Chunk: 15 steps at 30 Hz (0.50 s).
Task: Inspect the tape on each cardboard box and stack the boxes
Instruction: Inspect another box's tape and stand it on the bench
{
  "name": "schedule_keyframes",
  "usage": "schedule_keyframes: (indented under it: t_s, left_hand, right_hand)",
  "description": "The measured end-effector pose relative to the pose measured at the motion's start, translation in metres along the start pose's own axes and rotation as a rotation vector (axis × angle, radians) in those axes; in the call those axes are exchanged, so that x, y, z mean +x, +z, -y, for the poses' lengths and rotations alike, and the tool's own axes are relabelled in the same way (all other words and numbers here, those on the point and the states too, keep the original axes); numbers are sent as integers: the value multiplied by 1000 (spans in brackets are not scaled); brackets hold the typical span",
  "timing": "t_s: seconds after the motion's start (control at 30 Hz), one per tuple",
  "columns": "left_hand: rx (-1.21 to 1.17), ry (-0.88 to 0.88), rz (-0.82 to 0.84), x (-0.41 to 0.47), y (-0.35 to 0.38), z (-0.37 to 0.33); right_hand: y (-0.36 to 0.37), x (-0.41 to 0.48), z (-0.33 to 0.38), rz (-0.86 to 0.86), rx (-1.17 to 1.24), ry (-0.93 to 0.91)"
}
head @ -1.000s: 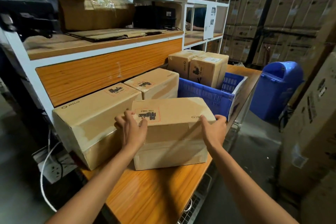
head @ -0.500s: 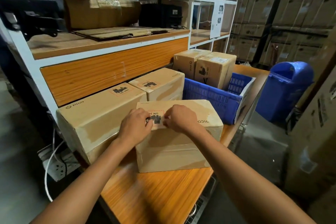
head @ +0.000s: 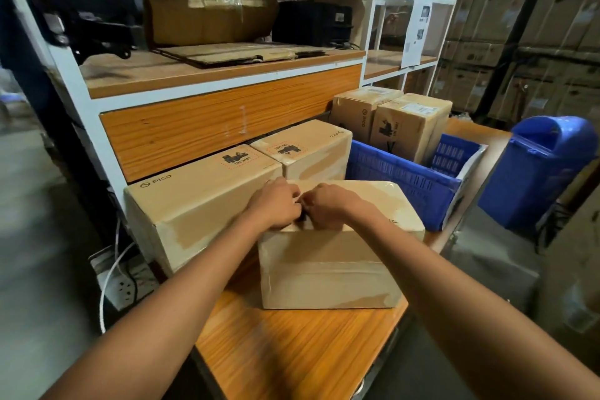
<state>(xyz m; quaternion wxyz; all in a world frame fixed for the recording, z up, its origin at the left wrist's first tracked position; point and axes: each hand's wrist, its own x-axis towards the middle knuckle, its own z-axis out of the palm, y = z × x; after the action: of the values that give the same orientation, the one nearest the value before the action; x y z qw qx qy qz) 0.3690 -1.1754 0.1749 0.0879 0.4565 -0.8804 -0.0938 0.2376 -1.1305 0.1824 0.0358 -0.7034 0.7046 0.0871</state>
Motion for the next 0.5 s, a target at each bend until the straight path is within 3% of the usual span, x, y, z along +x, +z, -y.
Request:
schedule_keyframes:
  t_s: [0.07,0.17,0.3,0.5]
  left_hand:
    - [64,3,28,0,1,-2]
    - [98,6,89,6,-10,-13]
    - [-16,55,17,12,-7,-34]
    - [208,49,-5,7,28,-45]
  right_hand:
    - [-2,-2,-1,44,-15,-16]
    - [-23,-18,-10,86,156,22]
    - [-32,-33,-40,30,215,122]
    - [3,-34,-51,-44,267,168]
